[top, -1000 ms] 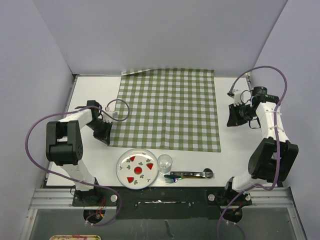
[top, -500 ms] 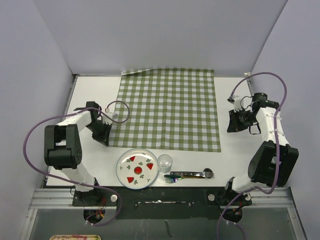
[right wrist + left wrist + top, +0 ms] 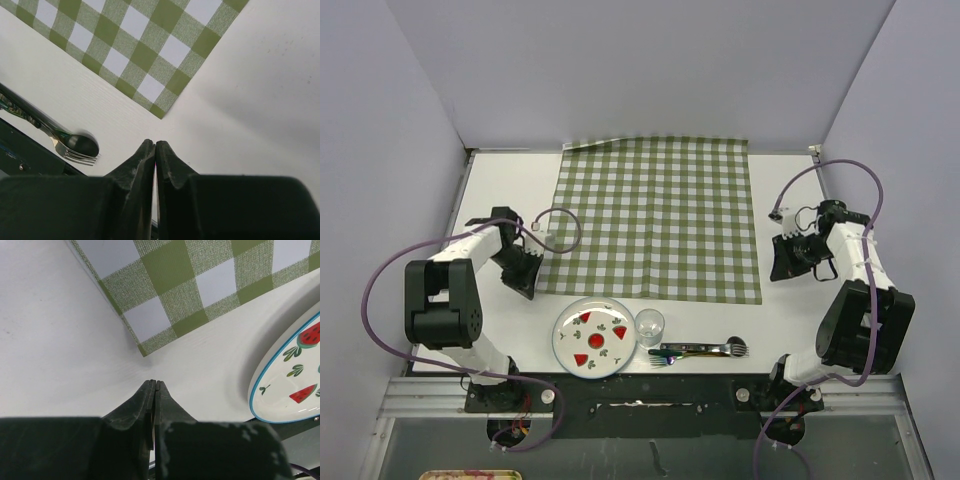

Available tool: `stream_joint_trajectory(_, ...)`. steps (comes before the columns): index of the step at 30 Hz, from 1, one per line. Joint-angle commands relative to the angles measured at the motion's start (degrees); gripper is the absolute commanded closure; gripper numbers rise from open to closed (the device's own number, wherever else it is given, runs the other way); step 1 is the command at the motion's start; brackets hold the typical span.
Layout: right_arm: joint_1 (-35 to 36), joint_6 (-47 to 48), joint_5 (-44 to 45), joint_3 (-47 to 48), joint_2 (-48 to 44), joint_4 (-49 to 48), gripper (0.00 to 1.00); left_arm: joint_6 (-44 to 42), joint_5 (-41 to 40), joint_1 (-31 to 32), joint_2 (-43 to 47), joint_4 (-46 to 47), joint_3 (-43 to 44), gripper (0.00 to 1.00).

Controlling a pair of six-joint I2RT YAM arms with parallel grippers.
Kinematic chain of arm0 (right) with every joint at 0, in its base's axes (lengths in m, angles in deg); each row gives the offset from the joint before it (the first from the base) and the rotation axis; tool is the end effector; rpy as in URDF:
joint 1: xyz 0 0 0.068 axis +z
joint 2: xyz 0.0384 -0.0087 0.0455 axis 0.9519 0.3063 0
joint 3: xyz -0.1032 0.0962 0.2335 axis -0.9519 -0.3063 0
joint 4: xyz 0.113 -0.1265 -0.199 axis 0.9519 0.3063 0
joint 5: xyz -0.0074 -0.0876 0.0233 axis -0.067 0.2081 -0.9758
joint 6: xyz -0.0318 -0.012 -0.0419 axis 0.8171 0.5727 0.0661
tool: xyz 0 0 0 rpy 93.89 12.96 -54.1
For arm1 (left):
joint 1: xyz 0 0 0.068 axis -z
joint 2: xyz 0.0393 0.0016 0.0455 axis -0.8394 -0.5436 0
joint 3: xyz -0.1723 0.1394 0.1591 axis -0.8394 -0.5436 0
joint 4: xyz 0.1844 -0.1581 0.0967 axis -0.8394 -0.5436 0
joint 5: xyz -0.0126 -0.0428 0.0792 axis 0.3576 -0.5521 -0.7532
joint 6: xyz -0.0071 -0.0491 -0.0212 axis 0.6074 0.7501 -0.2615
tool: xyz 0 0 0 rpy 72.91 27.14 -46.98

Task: Set the dinner table for one person
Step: Flatten out the napkin at the center of the board.

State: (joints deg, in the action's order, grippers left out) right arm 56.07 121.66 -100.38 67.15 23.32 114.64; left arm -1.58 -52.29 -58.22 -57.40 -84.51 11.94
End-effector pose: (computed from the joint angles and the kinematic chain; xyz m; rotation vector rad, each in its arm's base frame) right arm 0.2554 -0.0562 0.2357 -0.4388 2.7487 0.5658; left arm 0.2752 -0.0032 0.1700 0.6244 2.9799 -0.3649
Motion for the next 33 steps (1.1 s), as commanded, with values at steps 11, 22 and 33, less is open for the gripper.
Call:
stream_joint_trajectory(11,0.21,-1.63,3.56,-1.08,5.95,-1.37,0.85,-0.41,-0.11,0.62,2.76,-0.49,-0.12,1.00)
stream_joint_trajectory(22,1.08,-3.42,2.46,-1.51,9.89,-2.87,0.72,-0.61,-0.46,0.62,2.04,-0.23,0.46,1.00)
stream_joint_trajectory(33,6.38,-6.07,5.08,-0.79,14.36,-5.19,0.73,-0.82,-0.90,0.60,1.86,-0.34,0.54,1.00)
